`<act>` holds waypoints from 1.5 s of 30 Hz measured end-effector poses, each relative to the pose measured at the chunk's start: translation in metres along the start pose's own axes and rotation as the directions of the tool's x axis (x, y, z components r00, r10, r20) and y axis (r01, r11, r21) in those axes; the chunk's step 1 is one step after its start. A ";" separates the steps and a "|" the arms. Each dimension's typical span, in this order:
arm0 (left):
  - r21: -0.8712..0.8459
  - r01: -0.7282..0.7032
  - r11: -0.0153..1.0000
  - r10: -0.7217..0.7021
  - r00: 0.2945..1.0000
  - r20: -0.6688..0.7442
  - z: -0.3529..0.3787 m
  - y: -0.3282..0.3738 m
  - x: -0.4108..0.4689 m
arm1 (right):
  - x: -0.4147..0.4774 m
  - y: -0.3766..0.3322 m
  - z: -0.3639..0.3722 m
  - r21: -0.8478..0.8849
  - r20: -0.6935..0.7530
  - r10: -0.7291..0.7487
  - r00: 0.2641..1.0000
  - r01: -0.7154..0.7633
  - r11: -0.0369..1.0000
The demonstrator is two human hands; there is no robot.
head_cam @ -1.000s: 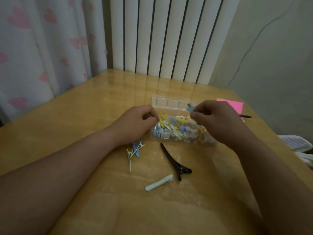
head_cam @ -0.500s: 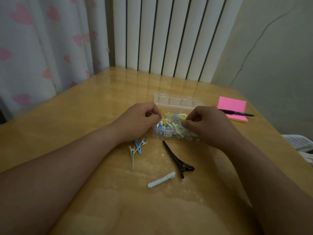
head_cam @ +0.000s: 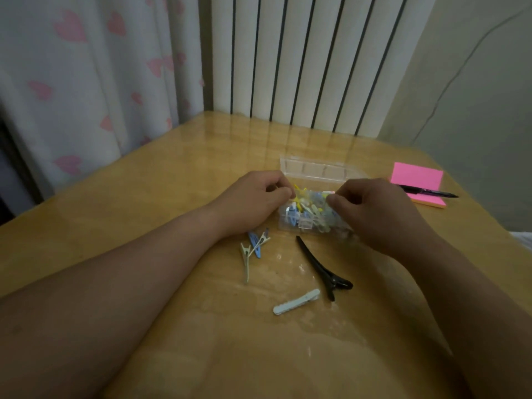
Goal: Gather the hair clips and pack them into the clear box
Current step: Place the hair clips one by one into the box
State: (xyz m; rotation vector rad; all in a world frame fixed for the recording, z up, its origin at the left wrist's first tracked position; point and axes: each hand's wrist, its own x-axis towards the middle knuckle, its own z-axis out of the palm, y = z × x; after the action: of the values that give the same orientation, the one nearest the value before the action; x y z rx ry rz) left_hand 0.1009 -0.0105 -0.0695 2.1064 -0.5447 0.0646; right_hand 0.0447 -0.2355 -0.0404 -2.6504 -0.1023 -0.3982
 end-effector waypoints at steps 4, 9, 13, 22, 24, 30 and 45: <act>-0.039 0.030 0.999 -0.029 0.999 0.035 -0.009 0.001 0.000 | -0.007 -0.016 0.001 0.059 -0.048 -0.144 0.988 0.147 0.987; -0.107 0.049 0.993 -0.042 0.997 0.065 -0.013 0.000 0.001 | -0.019 -0.038 0.014 -0.010 0.041 -0.397 0.917 0.397 0.918; -0.185 0.066 0.980 -0.055 0.996 0.068 -0.011 -0.001 0.002 | -0.023 -0.049 0.028 -0.065 0.140 -0.561 0.816 0.573 0.817; -0.180 0.073 0.981 -0.061 0.996 0.070 -0.010 -0.001 0.001 | -0.021 -0.050 0.036 -0.040 0.184 -0.606 0.774 0.622 0.782; -0.188 0.064 0.980 -0.052 0.996 0.068 -0.011 -0.002 0.002 | -0.021 -0.047 0.029 0.097 0.087 -0.547 0.833 0.539 0.837; -0.127 0.080 0.989 -0.073 0.996 0.061 -0.010 -0.003 0.002 | -0.010 -0.030 0.005 0.350 -0.088 -0.229 0.969 0.245 0.904; -0.056 0.053 0.997 -0.050 0.997 0.066 -0.010 -0.003 0.002 | 0.009 0.035 -0.033 0.106 0.018 0.070 0.997 -0.072 0.992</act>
State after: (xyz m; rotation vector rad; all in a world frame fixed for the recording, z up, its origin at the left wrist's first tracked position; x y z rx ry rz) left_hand 0.1053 -0.0020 -0.0660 2.0705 -0.5241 -0.0482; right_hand 0.0498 -0.2816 -0.0250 -2.5437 -0.0328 -0.3401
